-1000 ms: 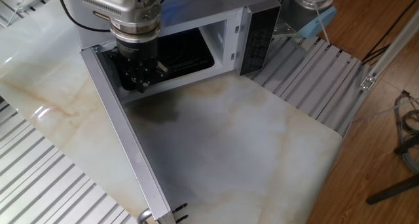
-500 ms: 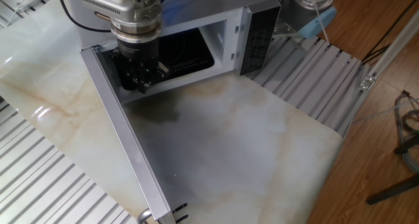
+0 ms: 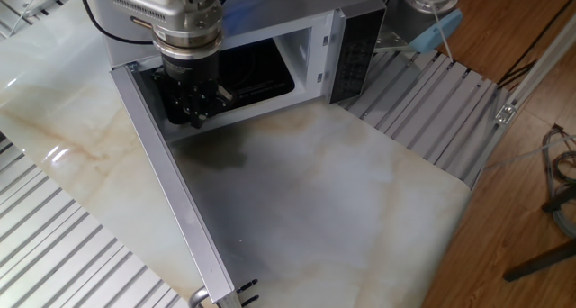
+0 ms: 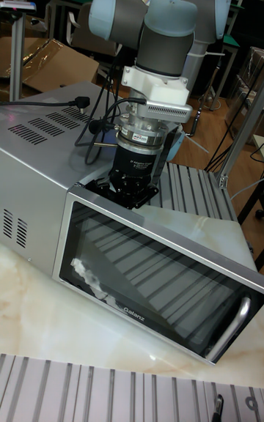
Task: Close the microwave door
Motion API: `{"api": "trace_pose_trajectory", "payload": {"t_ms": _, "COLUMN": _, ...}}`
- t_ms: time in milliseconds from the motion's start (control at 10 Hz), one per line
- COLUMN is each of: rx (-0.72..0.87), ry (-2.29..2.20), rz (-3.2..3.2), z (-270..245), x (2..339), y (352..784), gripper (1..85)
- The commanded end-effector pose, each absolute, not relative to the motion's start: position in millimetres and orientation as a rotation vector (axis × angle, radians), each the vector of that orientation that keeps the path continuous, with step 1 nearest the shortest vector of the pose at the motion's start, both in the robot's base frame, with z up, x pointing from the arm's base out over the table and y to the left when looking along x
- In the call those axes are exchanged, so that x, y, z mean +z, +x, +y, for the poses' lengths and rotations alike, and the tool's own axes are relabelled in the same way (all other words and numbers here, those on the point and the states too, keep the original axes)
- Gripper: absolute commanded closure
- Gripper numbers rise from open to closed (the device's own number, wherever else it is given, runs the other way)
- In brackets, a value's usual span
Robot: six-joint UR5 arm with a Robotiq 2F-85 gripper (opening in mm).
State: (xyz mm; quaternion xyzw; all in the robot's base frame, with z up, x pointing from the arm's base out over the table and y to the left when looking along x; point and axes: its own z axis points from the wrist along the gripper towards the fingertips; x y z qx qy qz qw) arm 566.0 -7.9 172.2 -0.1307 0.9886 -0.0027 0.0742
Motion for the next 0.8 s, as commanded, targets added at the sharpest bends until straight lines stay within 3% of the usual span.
{"api": "trace_pose_trajectory", "payload": {"t_ms": 0, "rx": 0.015, "ry": -0.384, "rz": 2.963, "z": -5.0, "x": 173.4, "y": 566.4, "gripper": 84.7}}
{"api": "trace_pose_trajectory", "payload": {"t_ms": 700, "rx": -0.008, "ry": -0.408, "rz": 2.959, "z": -7.4, "x": 174.3, "y": 567.9, "gripper": 84.7}}
